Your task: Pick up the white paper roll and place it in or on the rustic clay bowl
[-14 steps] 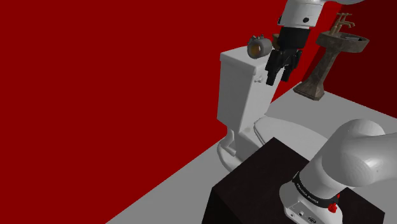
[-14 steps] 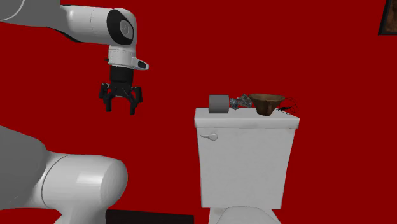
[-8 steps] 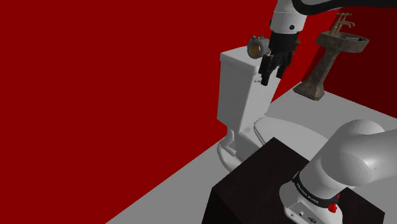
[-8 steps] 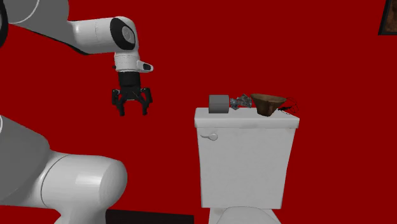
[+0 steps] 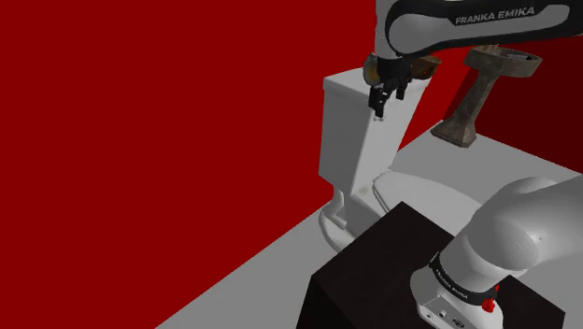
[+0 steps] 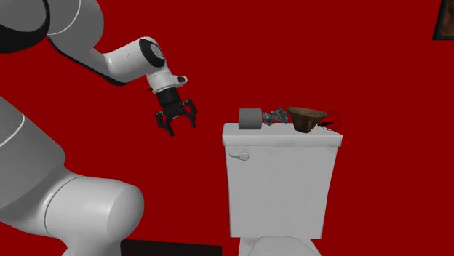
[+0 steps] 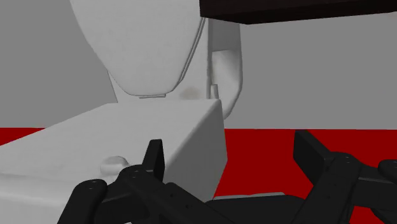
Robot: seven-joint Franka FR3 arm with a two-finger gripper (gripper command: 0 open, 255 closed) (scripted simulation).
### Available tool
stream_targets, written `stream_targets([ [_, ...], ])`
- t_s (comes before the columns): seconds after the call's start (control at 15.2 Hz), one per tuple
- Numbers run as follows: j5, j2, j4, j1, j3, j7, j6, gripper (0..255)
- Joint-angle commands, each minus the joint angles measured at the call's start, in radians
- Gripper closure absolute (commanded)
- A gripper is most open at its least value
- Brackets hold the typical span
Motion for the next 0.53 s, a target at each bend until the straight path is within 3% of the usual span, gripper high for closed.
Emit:
stream_targets([
  [0.0,-0.082,0.047,0.011,-0.02,0.022,0.025,0.044,0],
  [0.46,-0.39,0.223,0.102,-0.103,0.075,0.121,0.142,0],
])
